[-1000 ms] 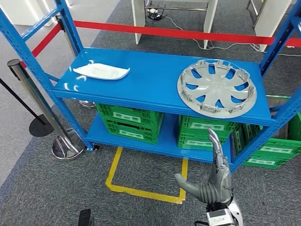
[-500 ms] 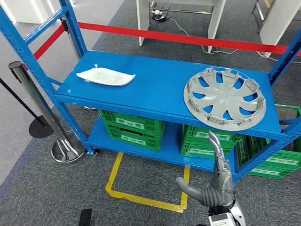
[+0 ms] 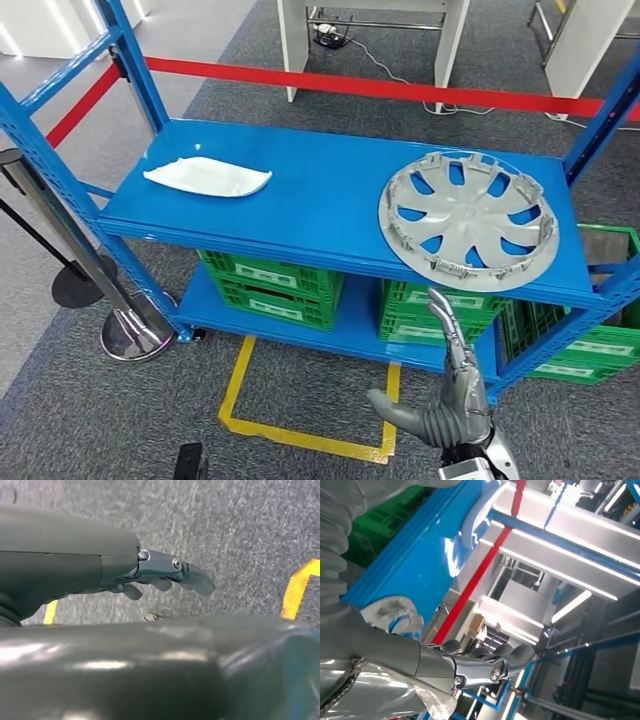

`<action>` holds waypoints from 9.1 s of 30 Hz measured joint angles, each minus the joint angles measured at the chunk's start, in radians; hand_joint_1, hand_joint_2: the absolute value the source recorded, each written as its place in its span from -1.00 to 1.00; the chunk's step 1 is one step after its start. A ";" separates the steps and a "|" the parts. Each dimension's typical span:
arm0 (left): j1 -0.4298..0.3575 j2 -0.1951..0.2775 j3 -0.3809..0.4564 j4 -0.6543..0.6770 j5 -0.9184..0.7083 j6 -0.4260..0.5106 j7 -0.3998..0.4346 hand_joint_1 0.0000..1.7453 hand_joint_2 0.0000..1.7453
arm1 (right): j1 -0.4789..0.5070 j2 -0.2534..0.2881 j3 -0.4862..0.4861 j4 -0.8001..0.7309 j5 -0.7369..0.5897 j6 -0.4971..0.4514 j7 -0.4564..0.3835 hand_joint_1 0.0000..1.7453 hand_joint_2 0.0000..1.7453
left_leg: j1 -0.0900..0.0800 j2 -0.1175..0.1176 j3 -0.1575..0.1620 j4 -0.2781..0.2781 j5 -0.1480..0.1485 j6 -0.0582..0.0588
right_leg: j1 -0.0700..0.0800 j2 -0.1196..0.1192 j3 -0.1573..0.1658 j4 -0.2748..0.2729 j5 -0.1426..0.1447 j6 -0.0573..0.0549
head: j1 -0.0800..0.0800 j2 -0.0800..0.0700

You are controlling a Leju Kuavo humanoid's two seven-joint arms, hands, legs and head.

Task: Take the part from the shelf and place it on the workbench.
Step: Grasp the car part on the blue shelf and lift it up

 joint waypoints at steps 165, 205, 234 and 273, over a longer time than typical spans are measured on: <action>-0.033 -0.016 0.036 0.000 -0.283 0.001 0.063 -1.00 -1.00 | -0.586 -0.206 0.062 0.776 1.149 -0.466 0.705 1.00 1.00 | 0.008 -0.008 0.057 -0.025 -0.030 0.017 | -0.014 -0.003 -0.116 0.027 0.098 0.034 | 0.007 0.000; -0.042 -0.022 0.075 0.000 -0.352 0.013 0.070 -1.00 -1.00 | -0.328 -0.148 -0.140 0.381 1.187 -0.511 0.635 -1.00 1.00 | 0.006 -0.005 -0.096 0.264 -0.139 -0.009 | -0.006 0.000 -0.084 0.020 0.061 -0.007 | -0.001 0.000; -0.038 -0.025 0.098 0.000 -0.364 0.015 0.065 -1.00 -1.00 | -0.353 -0.165 -0.136 0.530 1.175 -0.475 0.603 1.00 1.00 | 0.003 -0.002 -0.080 0.227 -0.132 -0.012 | -0.008 0.000 -0.081 0.018 0.061 -0.006 | -0.004 0.000; -0.043 -0.032 0.130 0.000 -0.420 0.029 0.065 -1.00 -1.00 | -0.222 -0.194 -0.160 0.011 1.190 -0.502 0.365 1.00 1.00 | -0.008 -0.002 0.008 -0.002 0.004 0.028 | -0.003 0.004 -0.073 0.017 0.050 0.008 | -0.006 0.000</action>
